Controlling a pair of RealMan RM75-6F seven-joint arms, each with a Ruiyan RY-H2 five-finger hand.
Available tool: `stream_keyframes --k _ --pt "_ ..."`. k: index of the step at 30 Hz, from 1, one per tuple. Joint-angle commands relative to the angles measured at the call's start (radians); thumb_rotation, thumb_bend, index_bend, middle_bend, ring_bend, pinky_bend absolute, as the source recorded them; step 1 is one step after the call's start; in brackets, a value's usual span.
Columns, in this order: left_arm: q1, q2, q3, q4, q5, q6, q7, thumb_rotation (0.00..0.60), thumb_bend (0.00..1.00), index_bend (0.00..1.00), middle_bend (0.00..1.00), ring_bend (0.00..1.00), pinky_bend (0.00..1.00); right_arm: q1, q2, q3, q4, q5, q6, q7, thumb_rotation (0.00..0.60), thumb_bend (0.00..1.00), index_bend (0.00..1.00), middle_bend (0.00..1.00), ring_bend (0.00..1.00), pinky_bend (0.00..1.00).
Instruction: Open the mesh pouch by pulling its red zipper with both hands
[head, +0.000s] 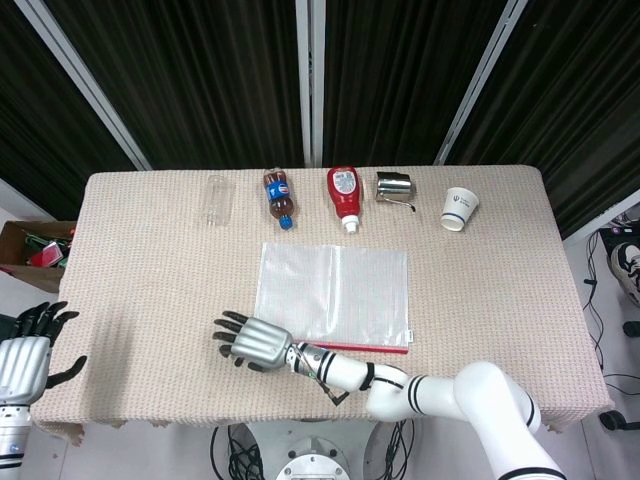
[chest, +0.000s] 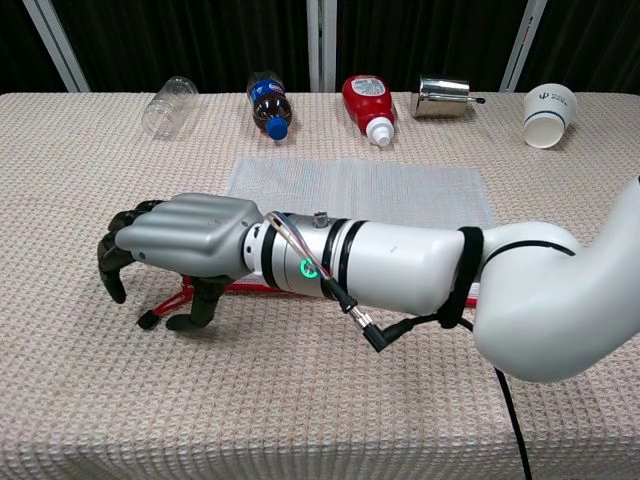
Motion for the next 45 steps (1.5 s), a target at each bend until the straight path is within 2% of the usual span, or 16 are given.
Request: stream_keyframes --k 1,26,37,43,45 --pt "-0.002 0.001 0.0 -0.001 -0.002 -0.004 0.001 0.6 0.19 0.25 0.15 0.1 0.14 0.006 -0.005 0.003 0.003 0.017 -0.016 -0.018 0.6 0.28 0.4 0.16 0.0 0.0" --pt "-0.002 -0.007 -0.001 0.02 0.002 -0.001 -0.014 0.6 0.19 0.25 0.15 0.1 0.14 0.023 -0.05 -0.01 0.077 0.034 0.005 0.004 0.6 0.35 0.49 0.19 0.0 0.0" --pt "0.0 -0.007 0.0 0.025 -0.002 -0.004 -0.02 0.6 0.19 0.25 0.15 0.1 0.14 0.026 -0.069 -0.012 0.102 0.033 0.025 0.014 0.6 0.42 0.66 0.26 0.0 0.0" --pt "-0.014 -0.006 0.001 0.026 0.014 -0.017 -0.043 0.6 0.19 0.25 0.15 0.1 0.14 0.013 -0.058 -0.027 0.096 -0.004 0.103 0.016 0.6 0.46 0.8 0.29 0.0 0.0" --pt "-0.035 -0.005 0.004 0.023 0.036 -0.037 -0.091 0.6 0.19 0.25 0.15 0.1 0.14 0.003 -0.041 -0.035 0.075 -0.02 0.138 0.014 0.6 0.47 0.82 0.29 0.0 0.0"
